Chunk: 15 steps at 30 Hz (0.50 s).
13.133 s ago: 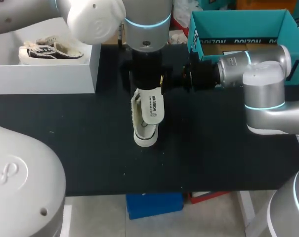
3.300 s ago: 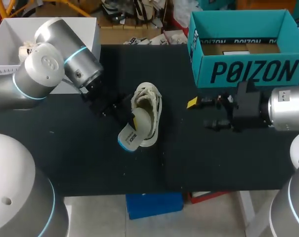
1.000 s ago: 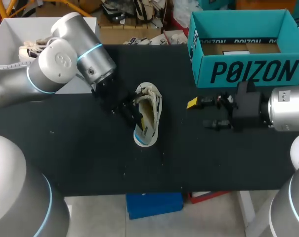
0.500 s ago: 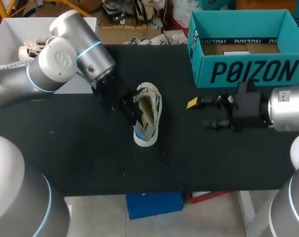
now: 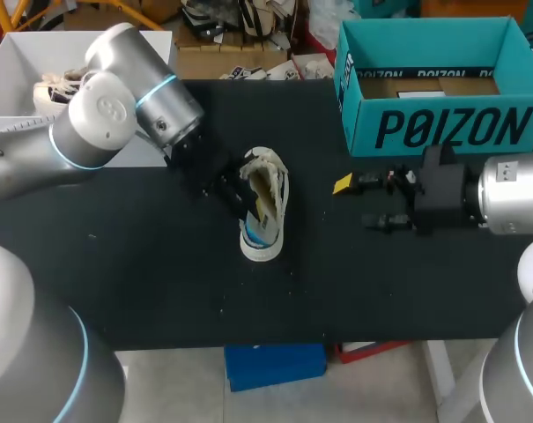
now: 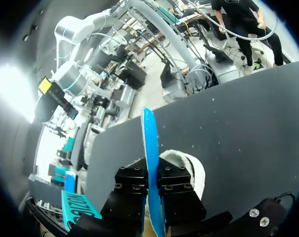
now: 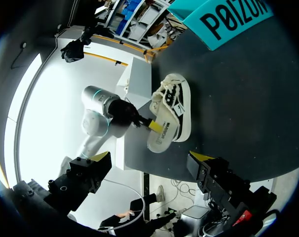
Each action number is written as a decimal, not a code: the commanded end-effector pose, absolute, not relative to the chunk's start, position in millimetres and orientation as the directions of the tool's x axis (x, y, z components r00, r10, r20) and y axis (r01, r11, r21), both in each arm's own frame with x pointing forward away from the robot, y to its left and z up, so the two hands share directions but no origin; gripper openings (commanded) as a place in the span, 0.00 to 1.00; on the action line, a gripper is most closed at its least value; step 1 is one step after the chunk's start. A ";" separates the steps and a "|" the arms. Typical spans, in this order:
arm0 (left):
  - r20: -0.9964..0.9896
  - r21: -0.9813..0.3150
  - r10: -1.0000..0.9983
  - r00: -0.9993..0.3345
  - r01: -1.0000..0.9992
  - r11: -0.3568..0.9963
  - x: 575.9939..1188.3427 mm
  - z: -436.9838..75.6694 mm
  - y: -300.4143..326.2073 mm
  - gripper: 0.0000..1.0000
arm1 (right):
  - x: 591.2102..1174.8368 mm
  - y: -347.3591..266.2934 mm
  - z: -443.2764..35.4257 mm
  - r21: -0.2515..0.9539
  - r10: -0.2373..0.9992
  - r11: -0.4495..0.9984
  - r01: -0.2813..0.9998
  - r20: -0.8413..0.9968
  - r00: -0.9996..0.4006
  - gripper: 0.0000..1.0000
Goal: Take the shoe out of the shoebox, open the shoe tongue, remove and reinsert the insole, then place the shoe into the shoebox
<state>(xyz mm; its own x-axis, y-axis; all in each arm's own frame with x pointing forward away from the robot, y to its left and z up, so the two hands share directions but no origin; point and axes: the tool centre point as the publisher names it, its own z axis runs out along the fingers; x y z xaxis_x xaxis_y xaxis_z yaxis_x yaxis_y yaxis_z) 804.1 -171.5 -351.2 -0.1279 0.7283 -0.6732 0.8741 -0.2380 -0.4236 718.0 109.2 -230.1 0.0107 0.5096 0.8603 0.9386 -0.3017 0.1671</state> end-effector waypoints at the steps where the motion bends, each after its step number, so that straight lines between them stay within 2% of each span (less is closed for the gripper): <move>1: -0.681 -0.422 0.721 -0.133 0.875 -0.238 798.2 -352.4 -170.8 0.00 | 717.8 109.2 -229.6 0.166 0.511 -0.302 0.939 0.860 0.012 1.00; 15: -0.701 -0.438 0.691 -0.176 0.871 -0.223 778.1 -335.8 -168.2 0.00 | 717.8 109.2 -229.6 0.166 0.511 -0.302 0.939 0.860 0.012 1.00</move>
